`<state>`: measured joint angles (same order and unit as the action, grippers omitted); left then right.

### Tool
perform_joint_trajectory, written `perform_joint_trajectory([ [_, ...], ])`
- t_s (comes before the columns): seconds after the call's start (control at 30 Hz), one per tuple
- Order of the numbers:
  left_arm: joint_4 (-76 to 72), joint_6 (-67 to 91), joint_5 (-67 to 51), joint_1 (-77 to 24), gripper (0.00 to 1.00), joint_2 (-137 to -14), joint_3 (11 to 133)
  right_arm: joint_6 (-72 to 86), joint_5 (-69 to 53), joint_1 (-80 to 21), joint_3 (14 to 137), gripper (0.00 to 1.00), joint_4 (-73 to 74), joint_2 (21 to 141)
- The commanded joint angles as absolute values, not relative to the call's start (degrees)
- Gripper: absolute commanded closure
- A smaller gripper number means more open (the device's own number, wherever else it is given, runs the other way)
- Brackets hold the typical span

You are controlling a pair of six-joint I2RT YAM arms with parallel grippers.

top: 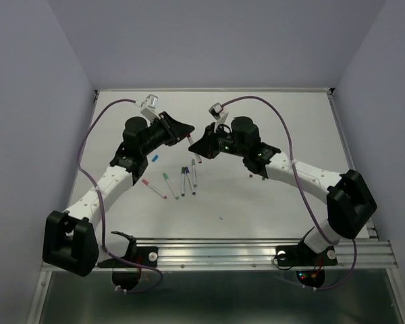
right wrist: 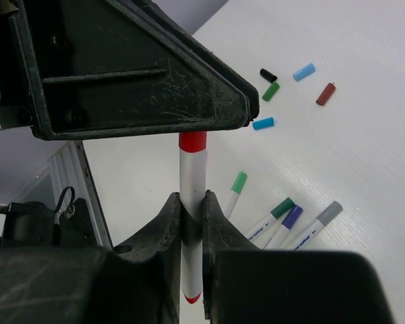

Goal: Open the pen caps

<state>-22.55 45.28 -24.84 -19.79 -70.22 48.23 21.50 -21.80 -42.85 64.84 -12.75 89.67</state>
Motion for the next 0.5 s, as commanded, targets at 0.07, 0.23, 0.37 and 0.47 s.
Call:
perform_joint_trajectory([
  [0.07, -25.1, 43.9, -22.0, -17.1, 1.00, -69.7, 51.8, 23.6, -32.2, -43.2, 50.5, 0.99, -18.8, 85.6],
  [0.23, -23.8, 42.5, -22.6, -10.5, 1.00, -72.0, 56.6, 27.1, -34.3, -43.2, 37.5, 0.99, -18.1, 76.8],
  [0.37, -23.4, 42.4, -20.8, -6.8, 1.00, -72.6, 59.8, 35.6, -40.1, -43.8, 28.9, 0.99, -24.2, 71.3],
  [0.47, -23.3, 42.5, -19.9, -6.2, 1.00, -73.2, 60.6, 36.7, -37.4, -43.8, 27.0, 0.99, -23.6, 68.6],
])
